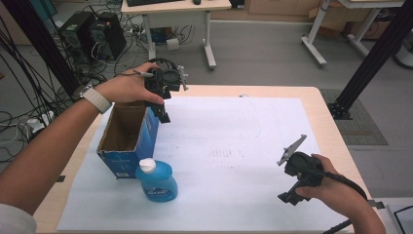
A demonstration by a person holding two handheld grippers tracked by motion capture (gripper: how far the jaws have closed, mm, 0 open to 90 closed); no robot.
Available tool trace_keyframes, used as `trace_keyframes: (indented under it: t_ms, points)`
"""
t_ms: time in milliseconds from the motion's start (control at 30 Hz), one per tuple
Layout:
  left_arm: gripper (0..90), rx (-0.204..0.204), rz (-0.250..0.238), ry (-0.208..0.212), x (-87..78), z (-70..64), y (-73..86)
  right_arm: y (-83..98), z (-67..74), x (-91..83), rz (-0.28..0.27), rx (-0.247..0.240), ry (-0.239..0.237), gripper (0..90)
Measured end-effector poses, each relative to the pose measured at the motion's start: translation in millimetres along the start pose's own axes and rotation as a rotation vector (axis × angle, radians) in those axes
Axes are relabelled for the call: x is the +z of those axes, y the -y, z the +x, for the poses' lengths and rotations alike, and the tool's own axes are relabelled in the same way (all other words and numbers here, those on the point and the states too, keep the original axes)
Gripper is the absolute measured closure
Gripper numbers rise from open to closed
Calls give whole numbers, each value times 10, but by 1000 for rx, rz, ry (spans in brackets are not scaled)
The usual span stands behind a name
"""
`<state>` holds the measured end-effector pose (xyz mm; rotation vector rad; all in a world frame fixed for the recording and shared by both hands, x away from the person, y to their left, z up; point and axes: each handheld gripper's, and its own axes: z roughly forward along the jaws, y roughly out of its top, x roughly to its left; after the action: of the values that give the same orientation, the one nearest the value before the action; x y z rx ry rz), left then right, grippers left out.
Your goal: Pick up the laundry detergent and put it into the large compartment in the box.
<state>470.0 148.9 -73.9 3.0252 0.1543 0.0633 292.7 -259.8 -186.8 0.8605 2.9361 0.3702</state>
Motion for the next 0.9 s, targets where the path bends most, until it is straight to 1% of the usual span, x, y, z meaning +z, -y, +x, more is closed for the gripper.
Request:
trace_keyframes:
  t_ms: [133, 200, 433, 667, 900]
  points:
    - [95, 3, -7, -5, -34, -62, 38, -11, 1, -15, -5, -3, 2, 92]
    - [95, 1, 2, -14, -53, -96, 32, -27, 3, -18, -2, -5, 4, 92]
    - [95, -2, -6, -17, -99, -135, 56, -48, -3, -11, -6, -12, 5, 92]
    - [96, 7, 8, -5, -121, -155, 32, -49, -6, -2, -11, -13, 1, 92]
    - [96, 8, 11, 4, -165, -195, 53, -36, -12, 10, -15, -15, 1, 91]
